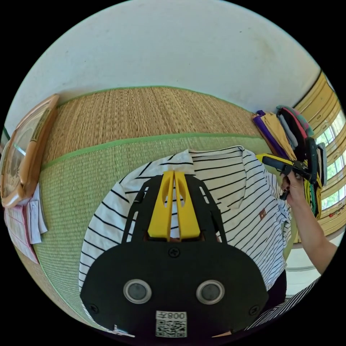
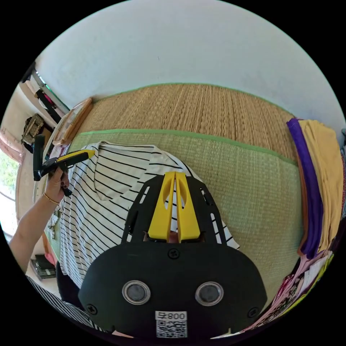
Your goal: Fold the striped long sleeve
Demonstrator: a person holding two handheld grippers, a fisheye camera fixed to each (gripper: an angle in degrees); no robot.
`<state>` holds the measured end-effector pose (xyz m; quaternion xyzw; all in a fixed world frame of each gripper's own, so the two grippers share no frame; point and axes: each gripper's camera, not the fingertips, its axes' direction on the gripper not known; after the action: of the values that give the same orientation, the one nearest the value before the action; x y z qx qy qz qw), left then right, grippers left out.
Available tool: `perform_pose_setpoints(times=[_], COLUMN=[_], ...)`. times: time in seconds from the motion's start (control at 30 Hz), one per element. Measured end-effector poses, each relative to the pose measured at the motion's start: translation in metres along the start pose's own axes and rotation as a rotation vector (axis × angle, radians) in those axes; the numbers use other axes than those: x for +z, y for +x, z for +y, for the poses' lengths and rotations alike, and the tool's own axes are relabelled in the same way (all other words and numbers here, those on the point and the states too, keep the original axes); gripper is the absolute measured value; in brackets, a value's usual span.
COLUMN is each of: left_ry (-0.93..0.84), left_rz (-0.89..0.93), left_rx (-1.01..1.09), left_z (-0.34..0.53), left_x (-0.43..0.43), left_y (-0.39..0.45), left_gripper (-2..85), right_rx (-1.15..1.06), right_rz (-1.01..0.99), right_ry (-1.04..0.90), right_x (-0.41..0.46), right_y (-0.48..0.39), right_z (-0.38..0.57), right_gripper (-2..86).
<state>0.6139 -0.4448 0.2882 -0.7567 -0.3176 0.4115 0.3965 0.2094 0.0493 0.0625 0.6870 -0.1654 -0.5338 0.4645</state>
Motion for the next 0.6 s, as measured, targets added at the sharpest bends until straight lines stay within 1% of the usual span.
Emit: perform_pose_setpoints(times=[0.03, 0.07, 0.17, 0.3, 0.37, 0.43, 0.57, 0.6], left_ry=[0.014, 0.01, 0.002, 0.028, 0.022, -0.022, -0.082, -0.101], left_rz=[0.008, 0.017, 0.039, 0.141, 0.174, 0.206, 0.255, 0.271], left_rx=[-0.03, -0.043, -0.064, 0.004, 0.042, 0.063, -0.01, -0.042], left_z=[-0.001, -0.002, 0.0, 0.039, 0.071, 0.12, 0.197, 0.219], left_x=[0.001, 0.002, -0.001, -0.031, -0.046, -0.06, -0.077, -0.08], left_y=[-0.004, -0.006, -0.012, -0.007, -0.003, -0.002, -0.01, -0.011], left_gripper=[0.1, 0.1, 0.1, 0.2, 0.2, 0.2, 0.1, 0.1], right_rx=[0.014, 0.019, 0.034, 0.017, 0.011, 0.015, 0.085, 0.093], right_rz=[0.003, -0.004, -0.031, -0.057, -0.058, -0.028, 0.062, 0.09], right_ry=[-0.055, -0.011, -0.036, 0.008, 0.047, 0.045, -0.033, -0.053], right_x=[0.015, 0.014, 0.014, -0.017, -0.052, -0.078, -0.117, -0.12], right_y=[0.006, 0.01, 0.017, 0.023, 0.034, 0.043, 0.062, 0.063], right_z=[-0.003, -0.003, -0.01, 0.012, 0.05, 0.09, 0.193, 0.205], right_gripper=[-0.1, -0.1, -0.2, -0.1, 0.1, 0.6, 3.7, 4.3])
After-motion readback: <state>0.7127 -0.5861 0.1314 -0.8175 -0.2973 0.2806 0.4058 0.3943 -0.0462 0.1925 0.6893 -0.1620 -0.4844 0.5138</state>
